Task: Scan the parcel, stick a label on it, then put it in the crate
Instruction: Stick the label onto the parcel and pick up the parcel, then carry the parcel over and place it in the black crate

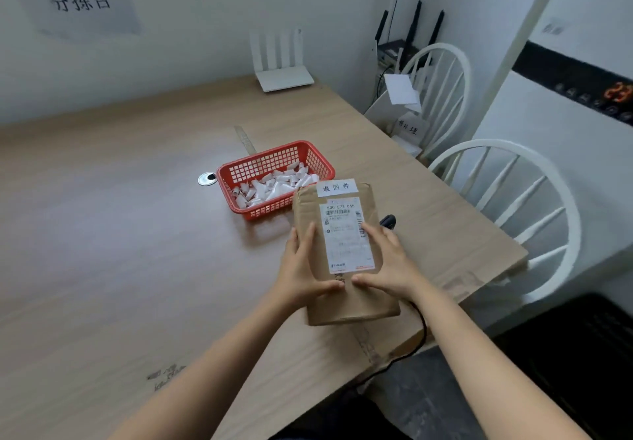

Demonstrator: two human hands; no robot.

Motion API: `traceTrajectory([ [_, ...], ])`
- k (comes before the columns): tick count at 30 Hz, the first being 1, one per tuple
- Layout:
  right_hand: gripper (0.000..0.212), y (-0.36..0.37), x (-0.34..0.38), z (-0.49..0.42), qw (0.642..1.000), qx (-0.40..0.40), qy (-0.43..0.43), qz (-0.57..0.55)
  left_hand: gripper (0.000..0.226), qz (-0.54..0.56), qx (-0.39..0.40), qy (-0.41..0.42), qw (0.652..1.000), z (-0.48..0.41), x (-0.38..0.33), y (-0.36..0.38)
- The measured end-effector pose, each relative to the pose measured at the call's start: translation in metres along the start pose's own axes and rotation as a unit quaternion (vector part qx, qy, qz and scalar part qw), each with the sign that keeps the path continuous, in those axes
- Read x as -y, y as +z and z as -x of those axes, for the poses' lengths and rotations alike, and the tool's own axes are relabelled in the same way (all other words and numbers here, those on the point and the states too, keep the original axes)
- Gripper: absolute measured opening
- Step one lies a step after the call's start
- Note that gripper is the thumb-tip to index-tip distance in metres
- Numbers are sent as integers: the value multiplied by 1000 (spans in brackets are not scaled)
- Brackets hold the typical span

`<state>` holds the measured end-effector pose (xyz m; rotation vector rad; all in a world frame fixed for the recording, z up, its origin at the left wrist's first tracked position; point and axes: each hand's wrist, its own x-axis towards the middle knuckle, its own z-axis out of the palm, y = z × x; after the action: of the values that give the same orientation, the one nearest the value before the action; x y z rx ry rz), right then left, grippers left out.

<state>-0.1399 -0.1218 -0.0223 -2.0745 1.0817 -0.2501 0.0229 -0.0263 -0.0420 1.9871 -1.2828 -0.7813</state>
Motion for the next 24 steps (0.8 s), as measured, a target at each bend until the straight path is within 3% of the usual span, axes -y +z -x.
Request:
traceTrajectory([
  [10,99,-92,-50,97,980,-174,97,-6,116,-36,98,176,979,-9,-121,71],
  [19,100,-193,-171,211,943,-278,182,-27,116,-28,199,274,941,-5,-244,226],
  [24,98,-238,-236,262,925,-299,230,-38,117,-30,250,292,923,3,-302,310],
])
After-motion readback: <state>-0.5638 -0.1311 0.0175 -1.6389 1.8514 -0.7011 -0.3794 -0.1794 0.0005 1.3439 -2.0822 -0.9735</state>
